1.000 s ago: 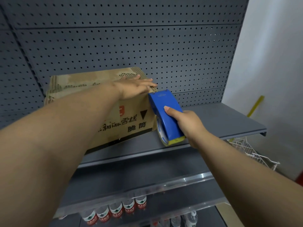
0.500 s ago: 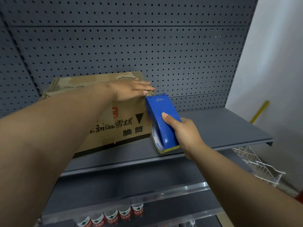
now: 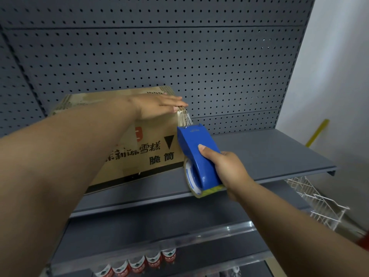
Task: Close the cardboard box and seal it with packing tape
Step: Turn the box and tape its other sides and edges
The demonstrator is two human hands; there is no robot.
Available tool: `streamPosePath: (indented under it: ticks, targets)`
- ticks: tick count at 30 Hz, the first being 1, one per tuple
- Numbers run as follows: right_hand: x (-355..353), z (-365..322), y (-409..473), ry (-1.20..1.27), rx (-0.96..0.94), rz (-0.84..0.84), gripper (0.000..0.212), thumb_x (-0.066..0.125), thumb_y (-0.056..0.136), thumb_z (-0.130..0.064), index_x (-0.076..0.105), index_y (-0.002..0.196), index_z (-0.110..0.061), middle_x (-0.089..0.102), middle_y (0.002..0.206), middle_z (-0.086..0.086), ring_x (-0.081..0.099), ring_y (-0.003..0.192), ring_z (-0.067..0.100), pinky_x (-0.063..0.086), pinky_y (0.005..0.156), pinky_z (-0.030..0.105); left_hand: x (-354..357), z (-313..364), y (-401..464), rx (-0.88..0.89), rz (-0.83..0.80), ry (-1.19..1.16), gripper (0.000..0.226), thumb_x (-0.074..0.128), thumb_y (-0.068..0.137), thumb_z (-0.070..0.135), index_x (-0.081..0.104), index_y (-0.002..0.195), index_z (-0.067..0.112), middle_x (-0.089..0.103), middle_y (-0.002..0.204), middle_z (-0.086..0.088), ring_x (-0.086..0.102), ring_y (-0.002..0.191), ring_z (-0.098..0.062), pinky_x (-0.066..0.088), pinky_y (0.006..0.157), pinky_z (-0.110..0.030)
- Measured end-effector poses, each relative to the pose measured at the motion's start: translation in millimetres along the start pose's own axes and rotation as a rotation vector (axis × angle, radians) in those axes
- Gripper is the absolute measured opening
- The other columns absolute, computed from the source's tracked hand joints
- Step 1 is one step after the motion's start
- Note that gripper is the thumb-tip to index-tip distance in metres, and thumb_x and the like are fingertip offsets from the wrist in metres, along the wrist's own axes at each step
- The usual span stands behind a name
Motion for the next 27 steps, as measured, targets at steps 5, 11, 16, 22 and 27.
streamPosePath:
  ticks: [5, 11, 16, 22, 27]
  targets:
    - [2, -5, 0, -0.008, 0.027, -0.003, 0.033, 0.066, 0.082, -0.043, 0.064, 0.082, -0.01, 0.068, 0.073, 0.0, 0.064, 0.057, 0.011, 0.044, 0.043, 0.016, 0, 1, 1, 0.012, 0.007, -0.027, 0.041, 0.028, 0.099, 0.044, 0.029, 0.139, 0.046, 0.014, 0.154, 0.019, 0.004, 0.144, -0.009, 0.001, 0.117, -0.038]
    - [7, -14, 7, -0.026, 0.038, -0.015, 0.033, 0.066, 0.082, -0.042, 0.065, 0.087, -0.01, 0.069, 0.08, 0.003, 0.065, 0.065, 0.016, 0.046, 0.051, 0.022, -7, 18, 12, 0.074, 0.142, 0.137, 0.039, 0.027, 0.099, 0.041, 0.052, 0.119, 0.018, 0.048, 0.135, 0.002, 0.018, 0.142, -0.013, 0.008, 0.114, -0.041]
    - [10, -20, 15, -0.015, 0.042, -0.011, 0.031, 0.068, 0.081, -0.039, 0.065, 0.089, -0.009, 0.069, 0.082, 0.005, 0.064, 0.065, 0.017, 0.045, 0.051, 0.022, -1, 23, 14, 0.219, 0.15, 0.083, 0.037, 0.033, 0.1, 0.028, 0.043, 0.136, 0.032, 0.031, 0.15, 0.01, 0.015, 0.143, -0.011, 0.01, 0.116, -0.034]
    - [12, -25, 21, 0.01, 0.056, -0.03, 0.025, 0.069, 0.081, -0.034, 0.064, 0.085, -0.01, 0.068, 0.076, 0.004, 0.063, 0.06, 0.017, 0.047, 0.05, 0.022, 4, 17, 19, 0.287, 0.078, 0.162, 0.036, 0.033, 0.098, 0.039, 0.057, 0.121, 0.023, 0.056, 0.126, 0.003, 0.045, 0.124, -0.017, 0.031, 0.109, -0.04]
    - [5, -32, 28, -0.02, 0.055, -0.045, 0.033, 0.07, 0.08, -0.034, 0.065, 0.095, -0.005, 0.067, 0.084, 0.009, 0.062, 0.069, 0.022, 0.05, 0.07, 0.034, 2, 13, 27, 0.296, 0.109, 0.164, 0.03, 0.037, 0.098, 0.033, 0.06, 0.111, 0.02, 0.057, 0.109, 0.003, 0.051, 0.1, -0.012, 0.04, 0.095, -0.035]
Point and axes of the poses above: each hand's wrist, its own y-axis towards the middle knuckle, its own x-axis out of the palm, z = x × y, the point moved 5 cm from there along y, towards the middle knuckle
